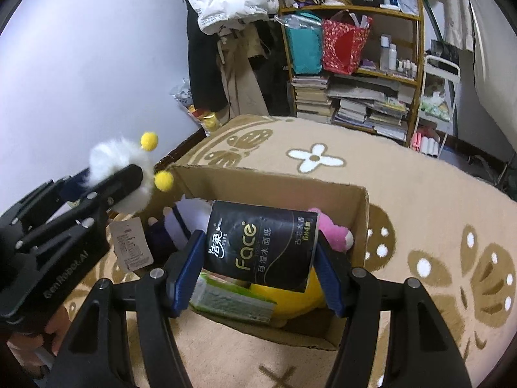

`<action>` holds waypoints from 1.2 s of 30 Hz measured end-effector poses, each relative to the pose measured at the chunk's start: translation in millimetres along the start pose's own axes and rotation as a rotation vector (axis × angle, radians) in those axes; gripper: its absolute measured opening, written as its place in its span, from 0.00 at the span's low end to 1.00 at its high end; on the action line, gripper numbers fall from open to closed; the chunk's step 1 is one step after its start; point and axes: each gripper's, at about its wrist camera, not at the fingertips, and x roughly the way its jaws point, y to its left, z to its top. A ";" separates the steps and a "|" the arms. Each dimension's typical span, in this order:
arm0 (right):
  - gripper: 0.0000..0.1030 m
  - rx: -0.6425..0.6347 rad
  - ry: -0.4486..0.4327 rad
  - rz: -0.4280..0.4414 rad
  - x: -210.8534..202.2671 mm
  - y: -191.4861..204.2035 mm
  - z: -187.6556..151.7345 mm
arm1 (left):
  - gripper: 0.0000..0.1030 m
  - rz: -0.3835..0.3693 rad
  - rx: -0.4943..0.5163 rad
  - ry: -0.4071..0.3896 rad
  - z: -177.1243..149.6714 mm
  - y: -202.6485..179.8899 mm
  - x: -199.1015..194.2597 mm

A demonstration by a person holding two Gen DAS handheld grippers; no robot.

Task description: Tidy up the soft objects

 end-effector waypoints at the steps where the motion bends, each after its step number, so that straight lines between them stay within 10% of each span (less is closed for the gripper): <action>1: 0.67 0.005 0.006 -0.001 2.7 -1.7 -1.3 | 0.35 -0.001 -0.001 0.010 -1.5 0.4 4.0; 4: 0.67 0.021 0.020 -0.001 8.1 -6.1 -5.0 | 0.65 0.015 0.007 0.025 -6.6 -1.5 10.6; 12: 0.71 0.021 0.035 -0.028 7.4 -8.3 -6.8 | 0.86 0.067 0.047 0.034 -10.8 -3.1 4.8; 16: 0.92 0.030 0.014 -0.040 -3.7 -10.3 -6.8 | 0.94 0.068 0.009 0.033 -10.1 6.9 -5.1; 36: 1.00 0.055 -0.075 -0.040 -85.1 -10.2 -9.2 | 0.99 0.096 -0.029 -0.016 -6.9 24.2 -98.0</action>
